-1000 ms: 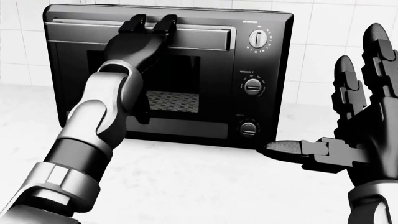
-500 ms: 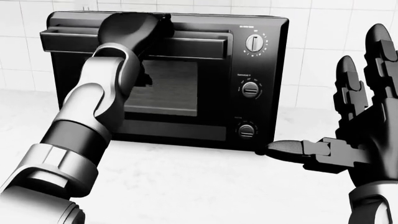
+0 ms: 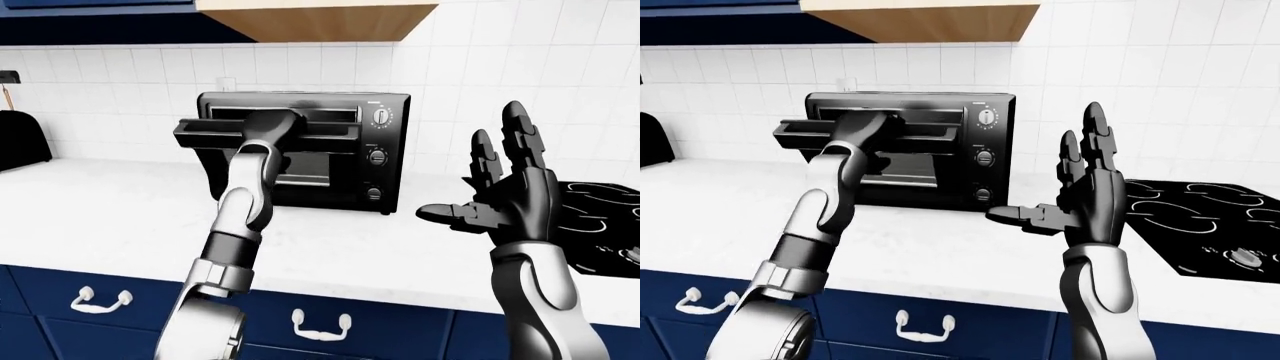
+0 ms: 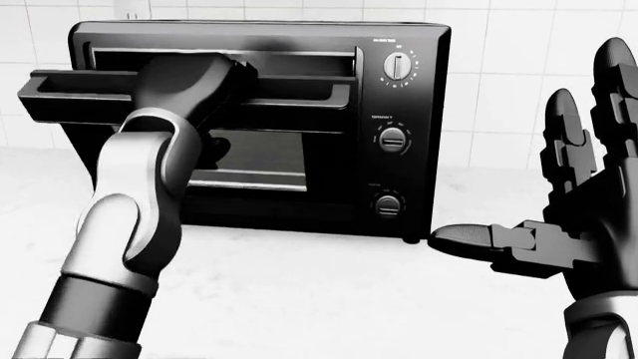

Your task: Open the toaster oven door.

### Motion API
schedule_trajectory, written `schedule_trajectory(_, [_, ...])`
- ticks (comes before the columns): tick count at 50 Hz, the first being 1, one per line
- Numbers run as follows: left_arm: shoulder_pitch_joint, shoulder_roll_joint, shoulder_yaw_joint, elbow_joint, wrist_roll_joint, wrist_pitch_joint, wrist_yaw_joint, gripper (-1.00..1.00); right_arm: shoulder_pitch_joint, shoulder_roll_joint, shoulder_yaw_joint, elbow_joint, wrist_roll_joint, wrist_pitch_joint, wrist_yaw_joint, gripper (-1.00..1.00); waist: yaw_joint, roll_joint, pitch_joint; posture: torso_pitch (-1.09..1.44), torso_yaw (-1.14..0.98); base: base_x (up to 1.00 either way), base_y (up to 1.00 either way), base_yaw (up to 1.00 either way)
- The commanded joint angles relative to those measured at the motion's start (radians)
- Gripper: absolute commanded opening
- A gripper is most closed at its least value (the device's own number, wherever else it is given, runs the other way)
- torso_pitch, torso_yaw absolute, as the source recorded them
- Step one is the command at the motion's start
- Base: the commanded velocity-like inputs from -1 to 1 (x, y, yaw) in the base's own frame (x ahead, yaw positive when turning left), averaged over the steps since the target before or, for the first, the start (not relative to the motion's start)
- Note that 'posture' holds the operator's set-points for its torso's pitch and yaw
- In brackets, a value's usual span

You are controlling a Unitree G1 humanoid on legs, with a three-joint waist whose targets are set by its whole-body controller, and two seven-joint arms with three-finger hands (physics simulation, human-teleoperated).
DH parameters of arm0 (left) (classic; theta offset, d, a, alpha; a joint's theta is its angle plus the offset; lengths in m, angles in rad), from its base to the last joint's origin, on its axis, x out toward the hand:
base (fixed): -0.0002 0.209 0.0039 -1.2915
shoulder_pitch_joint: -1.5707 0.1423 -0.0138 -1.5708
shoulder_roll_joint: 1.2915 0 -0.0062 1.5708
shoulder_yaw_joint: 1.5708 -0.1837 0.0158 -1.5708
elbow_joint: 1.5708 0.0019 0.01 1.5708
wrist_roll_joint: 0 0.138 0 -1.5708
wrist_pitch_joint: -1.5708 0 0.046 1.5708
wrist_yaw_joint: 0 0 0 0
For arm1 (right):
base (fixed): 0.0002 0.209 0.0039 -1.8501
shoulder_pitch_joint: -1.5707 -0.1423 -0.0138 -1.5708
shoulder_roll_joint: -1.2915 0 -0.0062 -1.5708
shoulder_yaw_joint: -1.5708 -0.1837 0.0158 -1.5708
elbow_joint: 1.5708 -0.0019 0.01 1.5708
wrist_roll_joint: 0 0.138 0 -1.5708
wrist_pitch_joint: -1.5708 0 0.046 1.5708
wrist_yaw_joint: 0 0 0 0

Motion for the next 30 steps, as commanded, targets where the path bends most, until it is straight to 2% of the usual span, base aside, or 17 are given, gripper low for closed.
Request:
schedule_trajectory(1, [0.012,0.001,0.012,-0.054,-0.002,0.020,-0.078,-0.18,-0.025,-0.004,0.003,-0.021,0.000,-0.018,0.002,1.00,0.000,-0.005,0.013,-0.65,0.00,0.00,0.00,0.00])
schedule_trajectory(14, [0.167,-0.030,0.018,-0.386,0.040,0.044,-0.220,-0.14,-0.025,-0.003,0.005,-0.015,-0.004,-0.023,0.004,1.00,0.011,-0.008,0.019,-0.65,0.00,0.00,0.00,0.00])
schedule_trajectory(27, [0.358,-0.040,0.023,-0.649,0.057,0.021,-0.316,-0.08,-0.024,-0.003,0.004,-0.010,-0.004,-0.026,0.004,1.00,0.013,-0.002,0.015,-0.65,0.00,0.00,0.00,0.00])
schedule_trajectory(28, [0.376,-0.038,0.025,-0.672,0.056,0.015,-0.330,0.03,-0.025,-0.002,0.007,-0.013,-0.005,-0.024,0.003,1.00,0.013,-0.002,0.014,-0.65,0.00,0.00,0.00,0.00])
schedule_trajectory(30, [0.385,-0.035,0.033,-0.701,0.050,0.012,-0.355,0.07,-0.025,-0.002,0.007,-0.012,-0.006,-0.025,0.004,1.00,0.013,-0.002,0.013,-0.65,0.00,0.00,0.00,0.00])
